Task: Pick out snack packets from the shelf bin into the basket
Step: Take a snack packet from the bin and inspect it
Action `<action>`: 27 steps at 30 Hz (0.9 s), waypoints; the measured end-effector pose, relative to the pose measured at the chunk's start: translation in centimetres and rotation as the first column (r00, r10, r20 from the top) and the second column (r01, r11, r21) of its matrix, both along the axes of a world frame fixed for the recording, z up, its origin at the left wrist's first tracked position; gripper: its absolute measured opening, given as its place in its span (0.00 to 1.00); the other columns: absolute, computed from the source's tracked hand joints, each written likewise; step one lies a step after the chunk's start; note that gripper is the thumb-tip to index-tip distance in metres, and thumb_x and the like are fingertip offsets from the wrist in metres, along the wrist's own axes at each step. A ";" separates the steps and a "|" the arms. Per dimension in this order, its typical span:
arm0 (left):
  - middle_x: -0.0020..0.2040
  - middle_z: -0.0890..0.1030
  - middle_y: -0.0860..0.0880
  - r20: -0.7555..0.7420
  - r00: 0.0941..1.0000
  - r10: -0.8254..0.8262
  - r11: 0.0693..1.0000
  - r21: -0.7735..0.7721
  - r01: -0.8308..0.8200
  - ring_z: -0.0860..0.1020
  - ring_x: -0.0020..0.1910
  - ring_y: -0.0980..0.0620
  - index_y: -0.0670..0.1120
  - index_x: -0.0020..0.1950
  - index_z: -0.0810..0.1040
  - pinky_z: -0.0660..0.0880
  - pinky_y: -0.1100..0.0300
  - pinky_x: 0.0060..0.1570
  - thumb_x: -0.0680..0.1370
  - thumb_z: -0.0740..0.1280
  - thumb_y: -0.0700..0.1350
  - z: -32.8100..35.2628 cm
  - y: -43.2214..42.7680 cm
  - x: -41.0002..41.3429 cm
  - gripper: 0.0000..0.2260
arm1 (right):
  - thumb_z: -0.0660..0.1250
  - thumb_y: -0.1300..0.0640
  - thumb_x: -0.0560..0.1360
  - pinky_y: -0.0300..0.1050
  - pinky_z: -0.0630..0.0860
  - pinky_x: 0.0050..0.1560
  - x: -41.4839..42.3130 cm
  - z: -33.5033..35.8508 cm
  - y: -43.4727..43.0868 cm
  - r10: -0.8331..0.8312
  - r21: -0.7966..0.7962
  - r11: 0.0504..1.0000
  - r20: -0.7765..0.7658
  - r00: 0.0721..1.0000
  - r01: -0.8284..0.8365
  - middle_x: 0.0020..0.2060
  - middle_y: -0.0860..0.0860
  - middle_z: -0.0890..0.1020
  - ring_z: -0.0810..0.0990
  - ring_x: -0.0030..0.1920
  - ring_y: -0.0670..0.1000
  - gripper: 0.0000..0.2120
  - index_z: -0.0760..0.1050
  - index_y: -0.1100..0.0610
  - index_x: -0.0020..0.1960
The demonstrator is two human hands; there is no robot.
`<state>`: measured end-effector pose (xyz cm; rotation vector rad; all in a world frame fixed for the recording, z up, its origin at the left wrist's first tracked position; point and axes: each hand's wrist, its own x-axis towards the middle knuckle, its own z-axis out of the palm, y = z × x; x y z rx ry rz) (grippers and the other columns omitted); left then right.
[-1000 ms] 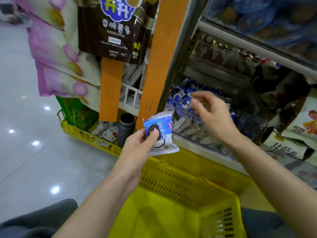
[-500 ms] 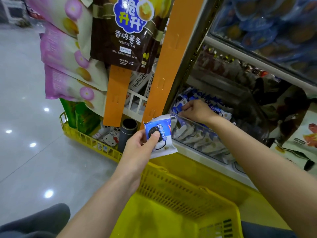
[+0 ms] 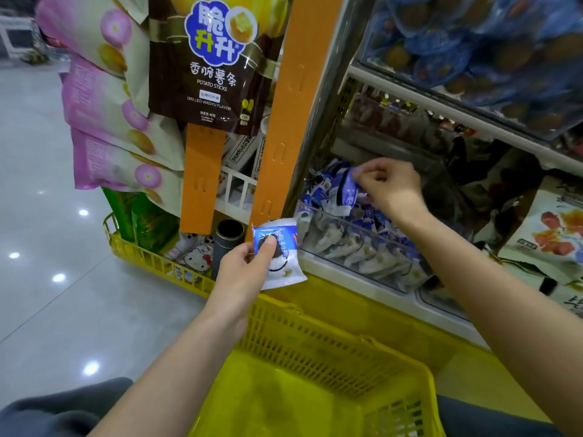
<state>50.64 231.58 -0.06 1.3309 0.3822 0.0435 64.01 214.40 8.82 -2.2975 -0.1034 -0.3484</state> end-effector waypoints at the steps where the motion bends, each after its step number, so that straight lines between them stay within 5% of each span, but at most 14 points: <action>1: 0.50 0.81 0.47 -0.010 1.000 -0.002 1.000 -0.004 0.002 0.77 0.46 0.53 0.45 0.54 0.77 0.70 0.60 0.41 0.78 0.62 0.53 -0.1 0.0 0.0 0.13 | 0.69 0.56 0.74 0.47 0.82 0.42 -1.0 0.8 -0.2 0.037 0.060 0.997 0.048 0.998 -0.040 0.35 0.53 0.80 0.82 0.38 0.50 0.05 0.79 0.57 0.47; 6: 0.42 0.82 0.48 -0.043 0.999 -0.032 0.996 -0.089 0.028 0.79 0.37 0.53 0.44 0.54 0.75 0.76 0.63 0.29 0.80 0.60 0.50 0.2 -0.5 -0.2 0.11 | 0.67 0.62 0.74 0.36 0.78 0.31 -7.4 1.9 0.4 0.434 0.320 0.874 -0.178 0.883 -0.365 0.31 0.49 0.82 0.80 0.31 0.43 0.02 0.78 0.58 0.43; 8: 0.41 0.84 0.51 -0.036 0.994 -0.107 0.977 -0.188 0.098 0.81 0.40 0.51 0.45 0.55 0.76 0.79 0.57 0.38 0.80 0.57 0.52 0.5 -0.8 -0.4 0.14 | 0.67 0.63 0.74 0.36 0.78 0.31 -9.5 0.8 1.1 0.509 0.312 0.850 -0.280 0.814 -0.425 0.33 0.52 0.82 0.80 0.32 0.45 0.04 0.77 0.56 0.41; 10: 0.48 0.84 0.49 0.022 0.971 -0.238 0.919 -0.318 0.232 0.82 0.49 0.48 0.47 0.57 0.78 0.77 0.50 0.52 0.78 0.57 0.58 0.7 -1.0 -0.7 0.19 | 0.66 0.65 0.74 0.37 0.78 0.32 -10.8 -0.5 2.0 0.523 0.359 0.838 -0.318 0.790 -0.410 0.35 0.57 0.80 0.79 0.31 0.47 0.03 0.76 0.60 0.42; 12: 0.53 0.83 0.47 0.111 0.931 -0.347 0.874 -0.323 0.364 0.81 0.53 0.48 0.50 0.59 0.78 0.76 0.50 0.54 0.72 0.61 0.63 1.1 -1.1 -1.2 0.23 | 0.66 0.66 0.74 0.40 0.78 0.33 -11.5 -1.4 2.5 0.492 0.372 0.850 -0.311 0.814 -0.372 0.37 0.61 0.79 0.78 0.33 0.53 0.01 0.75 0.65 0.44; 16: 0.55 0.82 0.46 0.256 0.886 -0.387 0.871 -0.215 0.442 0.81 0.54 0.47 0.47 0.64 0.74 0.79 0.56 0.51 0.68 0.72 0.47 1.3 -1.2 -1.7 0.25 | 0.67 0.63 0.74 0.43 0.79 0.37 -12.0 -1.6 2.4 0.441 0.297 0.883 -0.257 0.860 -0.364 0.37 0.58 0.80 0.78 0.36 0.54 0.05 0.78 0.64 0.47; 21: 0.53 0.83 0.48 0.208 0.910 -0.359 0.899 -0.184 0.397 0.82 0.51 0.50 0.48 0.65 0.70 0.78 0.57 0.45 0.60 0.77 0.42 1.6 -1.2 -2.0 0.34 | 0.65 0.55 0.75 0.41 0.78 0.53 -11.1 -1.6 1.2 0.303 0.140 0.952 -0.275 0.912 -0.274 0.51 0.49 0.81 0.80 0.50 0.47 0.15 0.73 0.55 0.61; 24: 0.49 0.83 0.49 0.150 0.932 -0.329 0.911 -0.207 0.355 0.83 0.45 0.52 0.48 0.62 0.66 0.79 0.54 0.42 0.59 0.75 0.45 1.6 -1.5 -2.0 0.34 | 0.65 0.58 0.76 0.37 0.79 0.44 -10.8 -1.7 1.1 0.394 0.217 0.918 -0.419 0.818 -0.331 0.45 0.50 0.83 0.80 0.43 0.44 0.09 0.77 0.56 0.55; 27: 0.50 0.84 0.49 0.167 0.936 -0.310 0.909 -0.237 0.343 0.82 0.47 0.50 0.48 0.62 0.69 0.80 0.49 0.46 0.60 0.75 0.43 1.8 -1.6 -1.8 0.32 | 0.66 0.60 0.75 0.32 0.75 0.33 -10.1 -1.0 0.8 0.428 0.255 0.901 -0.385 0.818 -0.352 0.34 0.46 0.82 0.78 0.32 0.40 0.03 0.79 0.55 0.44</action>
